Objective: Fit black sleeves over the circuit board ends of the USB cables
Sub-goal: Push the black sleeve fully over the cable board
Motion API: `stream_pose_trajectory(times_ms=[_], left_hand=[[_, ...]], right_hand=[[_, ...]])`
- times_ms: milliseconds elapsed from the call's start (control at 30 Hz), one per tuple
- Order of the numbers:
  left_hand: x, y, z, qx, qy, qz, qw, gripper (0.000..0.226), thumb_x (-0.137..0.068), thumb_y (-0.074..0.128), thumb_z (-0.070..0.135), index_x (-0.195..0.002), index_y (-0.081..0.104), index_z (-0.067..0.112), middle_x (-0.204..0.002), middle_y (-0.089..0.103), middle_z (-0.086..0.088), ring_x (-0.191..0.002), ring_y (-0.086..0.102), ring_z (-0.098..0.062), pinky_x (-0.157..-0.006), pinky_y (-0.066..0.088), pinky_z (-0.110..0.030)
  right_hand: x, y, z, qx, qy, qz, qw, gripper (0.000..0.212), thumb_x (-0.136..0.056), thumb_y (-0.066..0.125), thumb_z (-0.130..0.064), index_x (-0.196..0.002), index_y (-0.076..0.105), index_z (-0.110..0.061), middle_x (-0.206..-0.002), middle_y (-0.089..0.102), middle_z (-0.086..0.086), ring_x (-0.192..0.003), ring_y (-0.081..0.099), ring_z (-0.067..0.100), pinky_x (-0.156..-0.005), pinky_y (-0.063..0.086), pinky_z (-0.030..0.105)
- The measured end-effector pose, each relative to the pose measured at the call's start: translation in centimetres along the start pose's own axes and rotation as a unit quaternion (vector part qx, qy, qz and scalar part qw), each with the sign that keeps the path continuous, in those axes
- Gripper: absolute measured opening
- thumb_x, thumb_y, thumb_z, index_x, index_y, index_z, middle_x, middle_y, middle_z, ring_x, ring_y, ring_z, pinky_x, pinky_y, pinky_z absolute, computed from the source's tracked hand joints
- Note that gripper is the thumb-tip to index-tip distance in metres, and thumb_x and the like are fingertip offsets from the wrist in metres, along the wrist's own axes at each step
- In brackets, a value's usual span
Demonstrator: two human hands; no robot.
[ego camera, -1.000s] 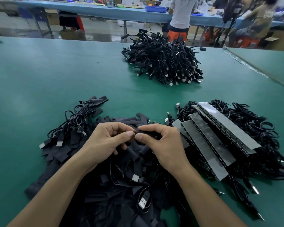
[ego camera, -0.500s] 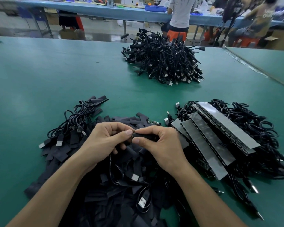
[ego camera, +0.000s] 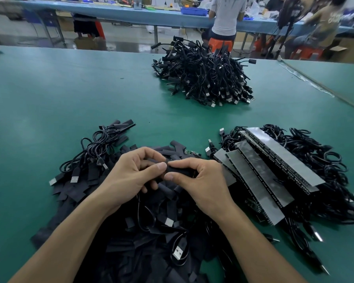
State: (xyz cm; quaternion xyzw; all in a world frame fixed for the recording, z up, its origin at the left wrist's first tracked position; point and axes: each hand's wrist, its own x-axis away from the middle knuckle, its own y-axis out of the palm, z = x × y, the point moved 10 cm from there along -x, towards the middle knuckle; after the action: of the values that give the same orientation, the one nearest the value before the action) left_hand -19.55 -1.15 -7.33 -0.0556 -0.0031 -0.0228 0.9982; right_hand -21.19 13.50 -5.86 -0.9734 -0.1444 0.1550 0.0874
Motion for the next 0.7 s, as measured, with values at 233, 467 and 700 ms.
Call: stream_pose_trajectory(times_ms=[233,467,700], left_hand=[[0.1,0.5,0.1,-0.031,0.006,-0.028,0.999,0.032,-0.078,0.069,0.042,-0.089,0.061,0.013,-0.065,0.069,0.000,-0.054,0.062,-0.011,-0.044,0.042,-0.016],[-0.1,-0.4,-0.3,-0.005,-0.008,0.016,1.000,0.006,-0.093,0.065,0.017,-0.092,0.065,0.011,-0.073,0.072,-0.004,-0.056,0.063,-0.013,-0.044,0.045,-0.018],[0.1,-1.3,-0.1,0.068,-0.009,0.058,0.996,0.018,-0.070,0.078,0.017,-0.077,0.071,0.002,-0.066,0.070,-0.014,-0.054,0.064,-0.015,-0.049,0.052,-0.019]], right_hand=[[0.0,0.6,0.1,-0.003,-0.003,-0.032,0.999,0.024,-0.076,0.082,-0.026,-0.099,0.077,-0.030,-0.089,0.076,-0.013,-0.082,0.072,0.005,-0.072,0.055,0.020],[-0.2,-0.7,0.1,0.012,-0.012,0.035,0.999,0.018,-0.072,0.083,-0.029,-0.081,0.075,-0.042,-0.081,0.075,-0.015,-0.077,0.071,0.003,-0.072,0.054,0.019],[-0.1,-0.7,0.1,0.033,-0.022,0.035,0.999,0.022,-0.073,0.086,-0.023,-0.086,0.076,-0.036,-0.082,0.074,-0.020,-0.078,0.069,-0.002,-0.072,0.051,0.012]])
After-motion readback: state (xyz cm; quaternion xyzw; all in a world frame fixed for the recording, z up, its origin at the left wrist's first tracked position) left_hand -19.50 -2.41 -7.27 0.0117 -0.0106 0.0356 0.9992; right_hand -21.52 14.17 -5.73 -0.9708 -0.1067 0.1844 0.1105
